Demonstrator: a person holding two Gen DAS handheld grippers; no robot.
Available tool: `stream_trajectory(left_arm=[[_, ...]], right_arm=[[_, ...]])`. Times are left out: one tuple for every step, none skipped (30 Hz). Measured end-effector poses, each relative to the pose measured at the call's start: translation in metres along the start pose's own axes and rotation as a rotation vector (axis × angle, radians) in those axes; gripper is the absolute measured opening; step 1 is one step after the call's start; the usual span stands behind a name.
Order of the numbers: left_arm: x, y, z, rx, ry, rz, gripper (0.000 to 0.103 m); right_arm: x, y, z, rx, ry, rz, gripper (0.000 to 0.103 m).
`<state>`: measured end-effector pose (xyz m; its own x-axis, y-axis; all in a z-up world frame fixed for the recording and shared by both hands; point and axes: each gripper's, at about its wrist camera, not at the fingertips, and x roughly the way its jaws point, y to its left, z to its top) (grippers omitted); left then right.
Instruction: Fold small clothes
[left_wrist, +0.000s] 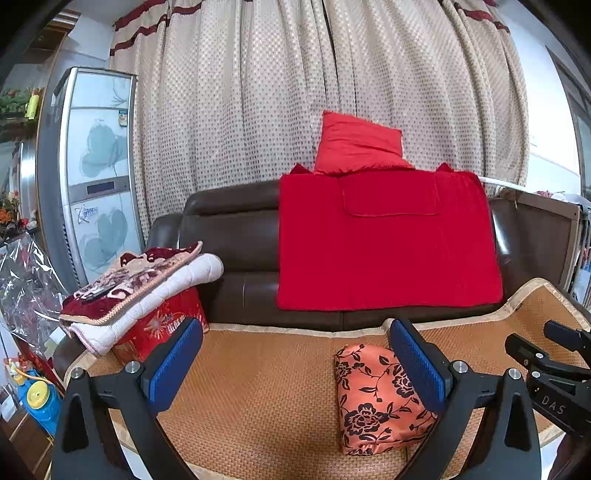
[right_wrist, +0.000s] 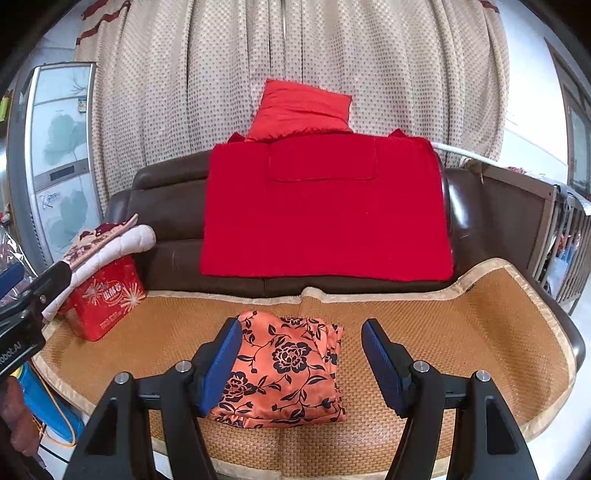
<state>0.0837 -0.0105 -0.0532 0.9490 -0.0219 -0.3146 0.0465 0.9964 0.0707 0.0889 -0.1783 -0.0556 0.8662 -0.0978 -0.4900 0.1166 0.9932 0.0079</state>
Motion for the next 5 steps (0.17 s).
stream_trajectory(left_arm=[[0.004,0.0,-0.001,0.0,0.001,-0.001,0.101],[0.007,-0.001,-0.001,-0.003,-0.002,0.0,0.101],[0.012,-0.001,-0.002,-0.009,0.0,0.001,0.101],[0.02,-0.001,-0.002,-0.019,0.012,-0.005,0.101],[0.027,0.0,-0.003,-0.025,0.026,-0.011,0.101]], right_arm=[[0.005,0.0,0.0,0.0,0.005,0.001,0.071],[0.011,0.0,-0.001,0.001,0.012,0.003,0.071],[0.015,-0.001,-0.001,0.001,0.017,0.005,0.071],[0.023,-0.002,-0.001,0.002,0.026,0.007,0.071],[0.03,-0.004,-0.001,0.005,0.034,0.011,0.071]])
